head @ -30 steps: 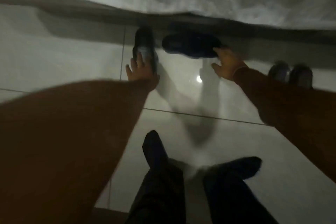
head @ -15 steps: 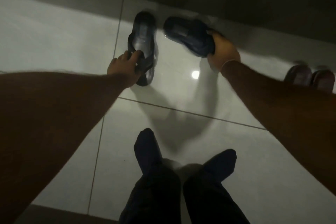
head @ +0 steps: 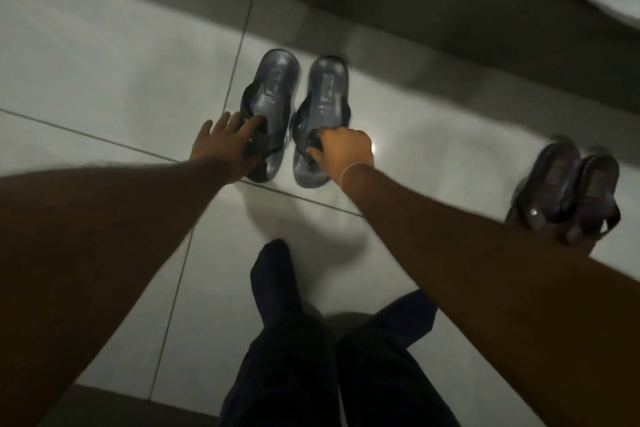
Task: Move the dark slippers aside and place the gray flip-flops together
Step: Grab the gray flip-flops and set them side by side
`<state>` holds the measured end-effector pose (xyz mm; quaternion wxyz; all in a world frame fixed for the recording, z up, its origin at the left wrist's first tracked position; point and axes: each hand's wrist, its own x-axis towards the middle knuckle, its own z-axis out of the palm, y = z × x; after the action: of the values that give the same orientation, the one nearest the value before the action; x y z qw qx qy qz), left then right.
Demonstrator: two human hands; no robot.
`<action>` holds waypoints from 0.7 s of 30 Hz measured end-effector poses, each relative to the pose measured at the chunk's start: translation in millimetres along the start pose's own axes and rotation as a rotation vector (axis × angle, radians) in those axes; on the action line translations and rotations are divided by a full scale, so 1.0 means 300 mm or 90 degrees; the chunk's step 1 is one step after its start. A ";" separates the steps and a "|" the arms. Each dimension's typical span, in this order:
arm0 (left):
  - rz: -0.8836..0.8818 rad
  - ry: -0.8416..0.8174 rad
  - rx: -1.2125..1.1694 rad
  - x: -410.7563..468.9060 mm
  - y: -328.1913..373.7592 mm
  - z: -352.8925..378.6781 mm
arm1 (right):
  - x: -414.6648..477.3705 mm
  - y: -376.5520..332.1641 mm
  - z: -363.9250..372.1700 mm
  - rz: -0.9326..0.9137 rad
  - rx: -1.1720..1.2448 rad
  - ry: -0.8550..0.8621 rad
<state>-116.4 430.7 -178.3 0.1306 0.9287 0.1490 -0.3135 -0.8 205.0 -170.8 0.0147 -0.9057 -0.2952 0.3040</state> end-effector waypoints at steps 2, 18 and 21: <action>-0.012 0.002 0.001 -0.011 0.001 0.011 | 0.006 -0.037 0.003 0.010 0.012 0.002; 0.021 0.017 0.022 -0.024 -0.053 0.029 | -0.044 -0.095 0.081 0.030 0.061 -0.009; 0.017 0.016 0.023 -0.019 -0.053 0.039 | -0.054 -0.109 0.096 0.041 0.060 -0.006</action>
<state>-132.7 440.4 -186.2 0.1160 0.9368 0.1322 -0.3025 -44.6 218.6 -178.7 0.0458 -0.9117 -0.2512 0.3219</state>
